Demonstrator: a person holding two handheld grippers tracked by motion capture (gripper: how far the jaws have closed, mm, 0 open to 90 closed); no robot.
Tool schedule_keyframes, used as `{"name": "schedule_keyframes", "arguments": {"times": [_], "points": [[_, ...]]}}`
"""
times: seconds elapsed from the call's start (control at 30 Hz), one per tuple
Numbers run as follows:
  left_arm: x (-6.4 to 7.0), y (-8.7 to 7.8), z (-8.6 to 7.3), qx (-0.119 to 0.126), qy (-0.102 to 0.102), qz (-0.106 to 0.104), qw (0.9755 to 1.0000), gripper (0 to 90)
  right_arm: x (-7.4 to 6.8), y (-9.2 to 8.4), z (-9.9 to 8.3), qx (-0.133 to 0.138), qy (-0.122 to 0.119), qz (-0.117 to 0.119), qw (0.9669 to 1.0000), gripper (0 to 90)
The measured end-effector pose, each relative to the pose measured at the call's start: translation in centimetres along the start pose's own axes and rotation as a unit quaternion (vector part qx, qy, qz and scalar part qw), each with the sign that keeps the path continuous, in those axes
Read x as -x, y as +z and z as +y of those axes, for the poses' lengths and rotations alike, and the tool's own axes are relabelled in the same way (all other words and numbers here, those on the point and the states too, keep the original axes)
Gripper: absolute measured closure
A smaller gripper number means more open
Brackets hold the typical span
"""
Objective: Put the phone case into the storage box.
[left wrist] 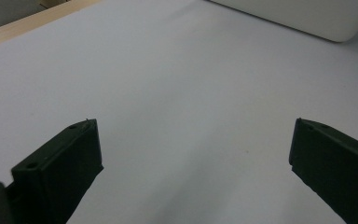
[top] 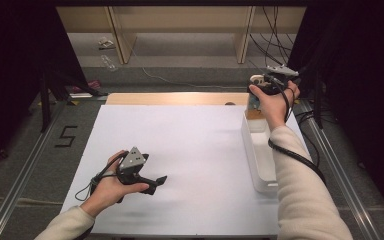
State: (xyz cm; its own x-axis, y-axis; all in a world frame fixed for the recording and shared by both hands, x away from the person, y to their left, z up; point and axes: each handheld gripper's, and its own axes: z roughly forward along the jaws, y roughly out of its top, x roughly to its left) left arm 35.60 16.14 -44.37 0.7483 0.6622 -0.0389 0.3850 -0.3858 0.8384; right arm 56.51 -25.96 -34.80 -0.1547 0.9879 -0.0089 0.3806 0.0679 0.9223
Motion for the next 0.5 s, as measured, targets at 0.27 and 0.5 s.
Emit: {"name": "schedule_keyframes", "arguments": {"times": [0.27,0.5], "points": [[0.01,-0.02,0.01,-0.001,0.000,0.000,1.0000,1.8,0.00,0.18,-0.24,-0.001,0.000,0.000,1.0000,12.3],[0.00,0.02,-0.01,-0.001,0.000,0.000,1.0000,1.9,0.03,0.41,-0.60,-0.006,-0.001,0.001,1.0000,12.2]]}}
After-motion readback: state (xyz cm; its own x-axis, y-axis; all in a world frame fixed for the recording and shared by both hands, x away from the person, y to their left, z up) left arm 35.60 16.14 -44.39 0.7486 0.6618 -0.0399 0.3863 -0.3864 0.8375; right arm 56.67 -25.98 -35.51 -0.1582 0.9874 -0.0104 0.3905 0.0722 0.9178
